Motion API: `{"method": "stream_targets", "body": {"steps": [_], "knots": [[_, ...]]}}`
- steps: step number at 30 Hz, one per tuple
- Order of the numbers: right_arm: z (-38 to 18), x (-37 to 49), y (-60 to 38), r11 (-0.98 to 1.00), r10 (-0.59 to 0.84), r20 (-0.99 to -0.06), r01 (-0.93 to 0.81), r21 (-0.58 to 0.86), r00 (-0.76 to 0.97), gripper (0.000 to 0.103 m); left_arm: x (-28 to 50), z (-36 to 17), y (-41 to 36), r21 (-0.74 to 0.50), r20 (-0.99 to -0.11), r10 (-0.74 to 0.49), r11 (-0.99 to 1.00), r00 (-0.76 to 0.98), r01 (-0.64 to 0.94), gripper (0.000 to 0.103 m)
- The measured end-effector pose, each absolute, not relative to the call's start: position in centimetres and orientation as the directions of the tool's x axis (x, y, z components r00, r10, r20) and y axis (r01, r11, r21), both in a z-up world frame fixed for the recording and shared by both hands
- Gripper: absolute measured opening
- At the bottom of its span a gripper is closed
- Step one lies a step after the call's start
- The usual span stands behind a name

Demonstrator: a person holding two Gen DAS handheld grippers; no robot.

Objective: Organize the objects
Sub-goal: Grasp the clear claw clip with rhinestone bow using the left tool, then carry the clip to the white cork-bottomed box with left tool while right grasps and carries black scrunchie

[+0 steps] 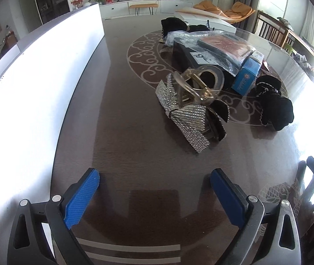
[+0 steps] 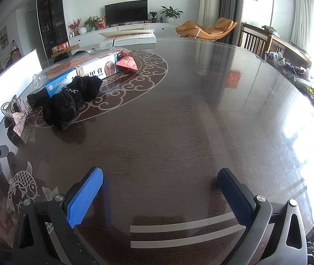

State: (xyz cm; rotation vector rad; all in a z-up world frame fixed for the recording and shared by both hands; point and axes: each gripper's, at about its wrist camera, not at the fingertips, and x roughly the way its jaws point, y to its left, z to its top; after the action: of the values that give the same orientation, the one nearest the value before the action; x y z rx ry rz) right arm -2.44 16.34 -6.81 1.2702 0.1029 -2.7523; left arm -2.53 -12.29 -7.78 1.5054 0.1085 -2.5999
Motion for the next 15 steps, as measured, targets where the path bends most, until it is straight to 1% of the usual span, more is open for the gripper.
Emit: {"method": "stream_targets", "body": {"steps": [4,10,11,12,13,14,15], "knots": [[-6.8,-2.4,16.3,-0.992,-0.069,-0.762,0.125,-0.016,-0.644,0.103,-2.8,-7.6,-10.3,-0.013,-0.856,-0.033,-0.996,-0.516,0.085,0.102],[-6.8,-2.5,16.4,-0.991,-0.073,-0.769,0.131,-0.014,-0.635,0.103,-6.3,-7.0,-9.3,0.046,-0.837,-0.120,-0.987,-0.534,0.151,0.102],[-6.6,-2.7,16.4,-0.990,-0.076,-0.783,0.139,-0.014,-0.617,0.103,-7.0,-7.0,-9.3,0.056,-0.832,-0.138,-0.985,-0.537,0.165,0.102],[-6.3,-3.2,16.3,-0.989,-0.083,-0.816,0.150,-0.005,-0.571,0.103,-7.6,-6.9,-9.3,0.058,-0.825,-0.141,-0.984,-0.548,0.166,0.101],[-5.9,-3.5,16.3,-0.989,-0.097,-0.829,0.147,0.018,-0.551,0.103,-7.9,-6.9,-9.3,0.060,-0.817,-0.143,-0.985,-0.559,0.164,0.096],[-5.2,-3.8,16.3,-0.986,-0.144,-0.825,0.148,0.075,-0.547,0.103,-8.0,-6.9,-9.4,0.060,-0.809,-0.142,-0.985,-0.570,0.161,0.068],[-4.4,-4.3,16.0,-0.976,-0.213,-0.816,0.156,0.152,-0.538,0.103,-8.1,-6.9,-9.6,0.040,-0.808,-0.118,-0.989,-0.577,0.145,0.053]]}}
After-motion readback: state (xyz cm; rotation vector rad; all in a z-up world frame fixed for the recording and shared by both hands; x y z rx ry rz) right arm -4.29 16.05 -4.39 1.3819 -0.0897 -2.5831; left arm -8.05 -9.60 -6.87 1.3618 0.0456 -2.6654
